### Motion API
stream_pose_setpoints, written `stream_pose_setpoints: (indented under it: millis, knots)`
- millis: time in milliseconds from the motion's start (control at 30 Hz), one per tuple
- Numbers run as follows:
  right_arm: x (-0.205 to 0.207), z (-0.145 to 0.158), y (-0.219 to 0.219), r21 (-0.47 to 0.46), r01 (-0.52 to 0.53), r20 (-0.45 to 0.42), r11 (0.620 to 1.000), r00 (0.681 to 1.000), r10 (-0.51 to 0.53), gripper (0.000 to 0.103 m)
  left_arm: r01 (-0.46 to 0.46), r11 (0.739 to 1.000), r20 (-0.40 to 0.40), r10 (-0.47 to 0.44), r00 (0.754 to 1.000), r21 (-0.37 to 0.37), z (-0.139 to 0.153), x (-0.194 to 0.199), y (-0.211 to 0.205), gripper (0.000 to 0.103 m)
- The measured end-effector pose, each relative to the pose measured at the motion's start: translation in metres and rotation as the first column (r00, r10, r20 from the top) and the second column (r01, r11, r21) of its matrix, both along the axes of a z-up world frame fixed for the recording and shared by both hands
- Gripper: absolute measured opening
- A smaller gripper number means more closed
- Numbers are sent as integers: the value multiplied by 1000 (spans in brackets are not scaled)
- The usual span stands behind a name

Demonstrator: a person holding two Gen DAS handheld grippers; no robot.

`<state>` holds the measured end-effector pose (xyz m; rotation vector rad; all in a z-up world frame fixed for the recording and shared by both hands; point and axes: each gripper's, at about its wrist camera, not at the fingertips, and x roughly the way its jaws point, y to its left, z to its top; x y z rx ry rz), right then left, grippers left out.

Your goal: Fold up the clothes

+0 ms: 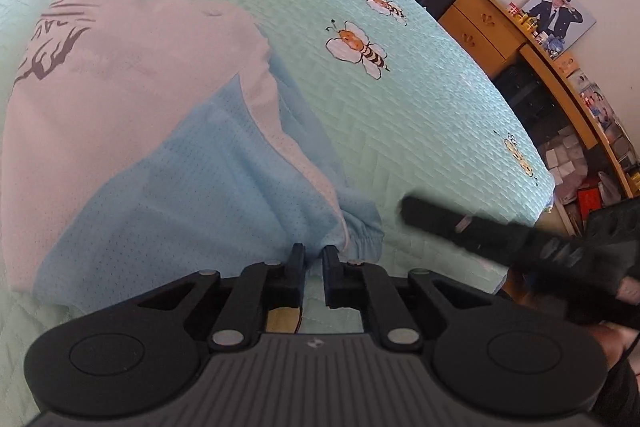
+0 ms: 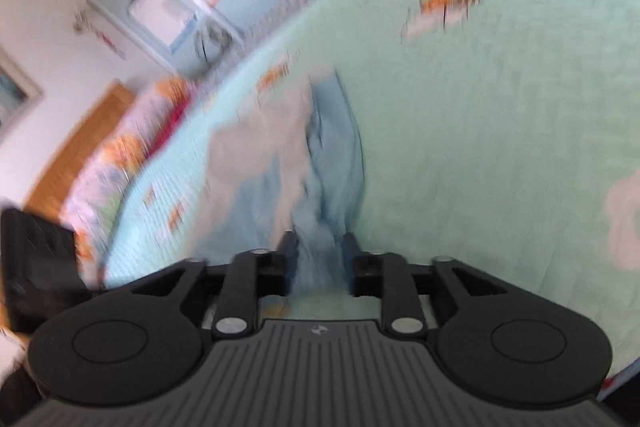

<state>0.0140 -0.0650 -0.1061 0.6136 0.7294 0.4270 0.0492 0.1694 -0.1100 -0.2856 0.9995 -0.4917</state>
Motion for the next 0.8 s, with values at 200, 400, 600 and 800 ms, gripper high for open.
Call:
stream_pose_setpoints:
  millis: [200, 400, 600, 800]
  knots:
    - [31, 10, 14, -50, -69, 12, 996, 997, 70, 33, -14, 1000, -15, 14, 1000, 1, -7, 3, -2, 9]
    - [42, -8, 55, -185, -132, -15, 974, 991, 132, 38, -8, 1000, -13, 8, 1000, 3, -7, 2, -1, 10]
    - [34, -6, 63, -276, -91, 26, 957, 994, 102, 46, -4, 1000, -17, 4, 1000, -5, -10, 0, 2, 10]
    - [45, -12, 66, -276, -123, 6, 953, 992, 130, 37, -4, 1000, -19, 4, 1000, -9, -11, -1, 2, 10]
